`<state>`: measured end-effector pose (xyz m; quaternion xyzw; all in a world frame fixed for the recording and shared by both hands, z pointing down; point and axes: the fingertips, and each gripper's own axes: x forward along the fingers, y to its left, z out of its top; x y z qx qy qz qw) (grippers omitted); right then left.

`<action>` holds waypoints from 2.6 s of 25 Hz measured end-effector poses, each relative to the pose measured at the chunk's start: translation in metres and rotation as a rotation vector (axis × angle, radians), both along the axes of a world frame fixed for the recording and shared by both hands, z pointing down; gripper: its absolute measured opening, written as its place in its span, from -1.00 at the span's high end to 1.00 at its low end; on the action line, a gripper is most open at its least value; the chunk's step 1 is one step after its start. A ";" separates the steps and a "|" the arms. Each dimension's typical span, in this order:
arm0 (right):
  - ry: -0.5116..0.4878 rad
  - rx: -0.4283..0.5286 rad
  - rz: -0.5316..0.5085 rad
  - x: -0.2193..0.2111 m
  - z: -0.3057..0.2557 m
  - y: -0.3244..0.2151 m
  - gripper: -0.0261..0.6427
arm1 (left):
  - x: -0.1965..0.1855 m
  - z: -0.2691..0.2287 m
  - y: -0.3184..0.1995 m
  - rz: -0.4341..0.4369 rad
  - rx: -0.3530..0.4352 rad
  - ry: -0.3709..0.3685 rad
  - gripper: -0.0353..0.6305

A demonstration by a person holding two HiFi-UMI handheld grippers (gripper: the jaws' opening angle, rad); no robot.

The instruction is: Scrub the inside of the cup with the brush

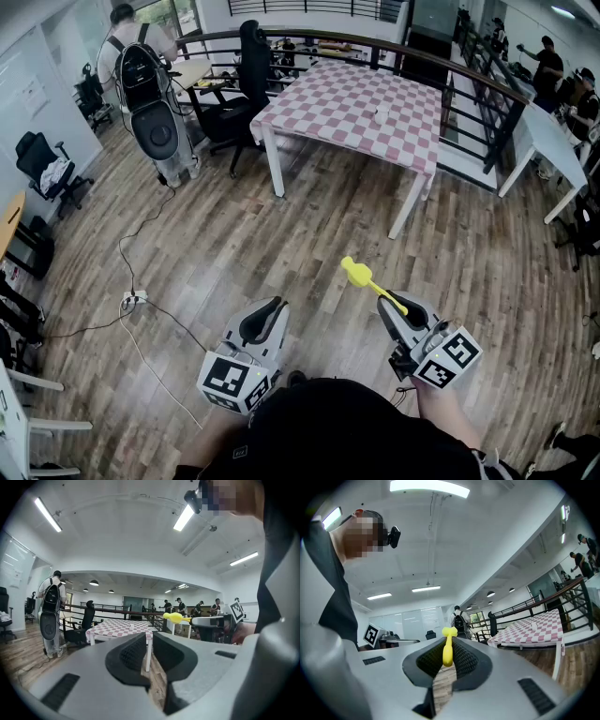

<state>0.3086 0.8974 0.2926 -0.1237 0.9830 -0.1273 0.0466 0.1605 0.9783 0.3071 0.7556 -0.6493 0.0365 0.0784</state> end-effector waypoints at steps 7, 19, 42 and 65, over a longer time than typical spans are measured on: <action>0.013 -0.003 0.003 -0.006 0.004 0.001 0.79 | -0.004 0.004 0.000 0.008 -0.002 0.003 0.74; 0.005 -0.056 0.034 -0.031 0.010 -0.004 0.79 | -0.030 0.013 0.006 0.015 0.003 0.020 0.74; -0.002 -0.113 0.024 -0.133 0.038 -0.133 0.79 | -0.134 0.033 -0.120 0.025 -0.022 -0.001 0.74; -0.032 -0.205 0.131 -0.168 0.056 -0.426 0.79 | -0.183 0.037 -0.438 0.141 -0.061 0.012 0.74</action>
